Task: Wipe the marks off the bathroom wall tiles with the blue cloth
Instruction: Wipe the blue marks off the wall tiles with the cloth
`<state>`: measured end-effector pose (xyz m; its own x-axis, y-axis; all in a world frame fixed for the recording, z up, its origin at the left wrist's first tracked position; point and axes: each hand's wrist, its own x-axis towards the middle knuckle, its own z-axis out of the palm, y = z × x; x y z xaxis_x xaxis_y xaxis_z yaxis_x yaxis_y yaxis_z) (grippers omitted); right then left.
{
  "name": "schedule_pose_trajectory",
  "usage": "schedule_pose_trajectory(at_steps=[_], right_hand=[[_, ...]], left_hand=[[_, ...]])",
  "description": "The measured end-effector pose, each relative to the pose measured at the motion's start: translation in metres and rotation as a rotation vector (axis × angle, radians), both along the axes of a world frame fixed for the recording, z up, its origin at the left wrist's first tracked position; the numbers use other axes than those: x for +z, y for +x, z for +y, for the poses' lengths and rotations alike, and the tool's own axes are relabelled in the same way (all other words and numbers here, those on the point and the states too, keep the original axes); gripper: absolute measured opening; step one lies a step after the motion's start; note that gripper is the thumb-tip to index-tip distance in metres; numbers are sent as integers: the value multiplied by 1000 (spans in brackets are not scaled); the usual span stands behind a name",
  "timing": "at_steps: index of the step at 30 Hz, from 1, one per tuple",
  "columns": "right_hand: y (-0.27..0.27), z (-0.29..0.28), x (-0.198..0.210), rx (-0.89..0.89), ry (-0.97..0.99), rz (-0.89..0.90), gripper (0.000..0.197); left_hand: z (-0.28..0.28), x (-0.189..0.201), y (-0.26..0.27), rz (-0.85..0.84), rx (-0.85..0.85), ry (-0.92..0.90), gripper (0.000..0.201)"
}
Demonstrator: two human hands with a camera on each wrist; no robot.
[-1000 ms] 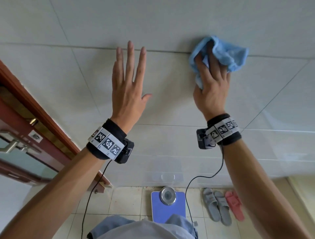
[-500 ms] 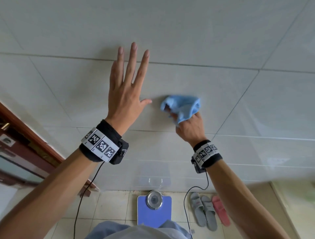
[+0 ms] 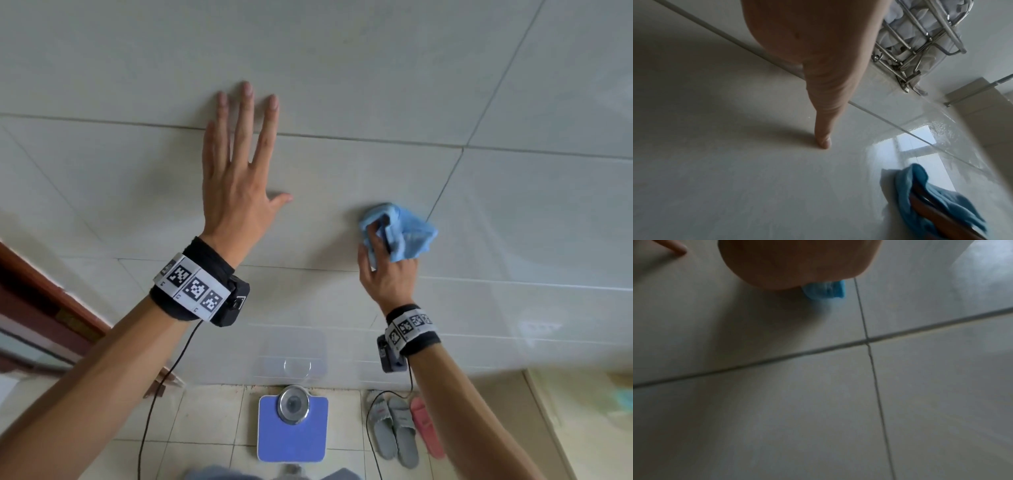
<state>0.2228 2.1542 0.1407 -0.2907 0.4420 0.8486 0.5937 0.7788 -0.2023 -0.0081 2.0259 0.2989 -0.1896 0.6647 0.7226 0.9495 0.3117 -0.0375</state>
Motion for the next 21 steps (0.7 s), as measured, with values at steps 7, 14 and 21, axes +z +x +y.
schedule_pose_trajectory(at_steps=[7,14,21], right_hand=[[16,16,63,-86,-65,230,41],[-13,17,133,-12,61,369,41],[-25,-14,80,34,-97,84,41]], left_hand=[[2,-3,0,20,-9,13,135],[3,-4,0,24,-19,33,133],[0,-3,-6,78,-41,21,129]])
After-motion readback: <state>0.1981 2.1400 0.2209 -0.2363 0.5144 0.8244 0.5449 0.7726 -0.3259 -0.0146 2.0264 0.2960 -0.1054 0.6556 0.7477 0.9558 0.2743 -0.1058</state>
